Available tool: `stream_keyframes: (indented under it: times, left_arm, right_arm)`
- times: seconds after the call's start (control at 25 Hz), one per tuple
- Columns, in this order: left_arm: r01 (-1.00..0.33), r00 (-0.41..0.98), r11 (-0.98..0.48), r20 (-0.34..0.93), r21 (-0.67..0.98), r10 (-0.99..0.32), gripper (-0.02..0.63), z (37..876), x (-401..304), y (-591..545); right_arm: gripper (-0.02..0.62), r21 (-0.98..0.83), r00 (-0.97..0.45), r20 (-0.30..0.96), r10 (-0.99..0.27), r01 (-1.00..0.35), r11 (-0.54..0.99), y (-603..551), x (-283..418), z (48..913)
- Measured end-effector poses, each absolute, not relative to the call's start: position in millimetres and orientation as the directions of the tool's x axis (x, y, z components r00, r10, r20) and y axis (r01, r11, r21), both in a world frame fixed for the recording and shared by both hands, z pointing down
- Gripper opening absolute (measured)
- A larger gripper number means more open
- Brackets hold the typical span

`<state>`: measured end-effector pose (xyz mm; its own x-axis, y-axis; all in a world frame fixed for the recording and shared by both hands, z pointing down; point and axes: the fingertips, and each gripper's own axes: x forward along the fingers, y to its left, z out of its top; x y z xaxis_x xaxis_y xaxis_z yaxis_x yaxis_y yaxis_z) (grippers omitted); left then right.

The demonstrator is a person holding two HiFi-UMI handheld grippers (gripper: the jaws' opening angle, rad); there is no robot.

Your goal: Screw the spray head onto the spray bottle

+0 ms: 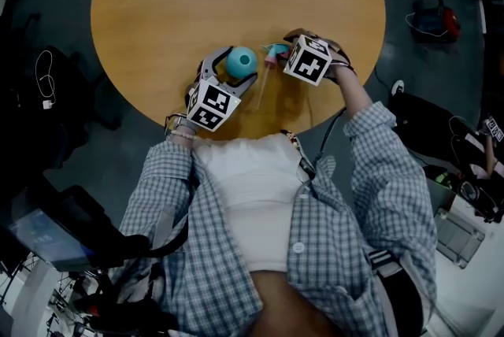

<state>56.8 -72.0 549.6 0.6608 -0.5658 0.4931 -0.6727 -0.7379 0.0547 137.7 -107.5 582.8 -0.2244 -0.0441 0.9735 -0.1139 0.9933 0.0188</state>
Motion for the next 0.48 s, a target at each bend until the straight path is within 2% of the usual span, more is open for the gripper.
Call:
stream_keyframes:
  times: [0.32,0.48]
  left_arm:
    - [-0.674,0.659,-0.736,0.495,0.057,-0.566,0.373,551,56,-74]
    - [-0.676,0.661,-0.735,0.491,0.059,-0.568,0.373,552,55,-74]
  right_arm:
    - [0.207,-0.078,-0.2,0.978,0.051,-0.13,0.988,-108,139,596]
    - [0.2,-0.058,-0.238,0.971,0.028,-0.118,0.991,-109,130,592]
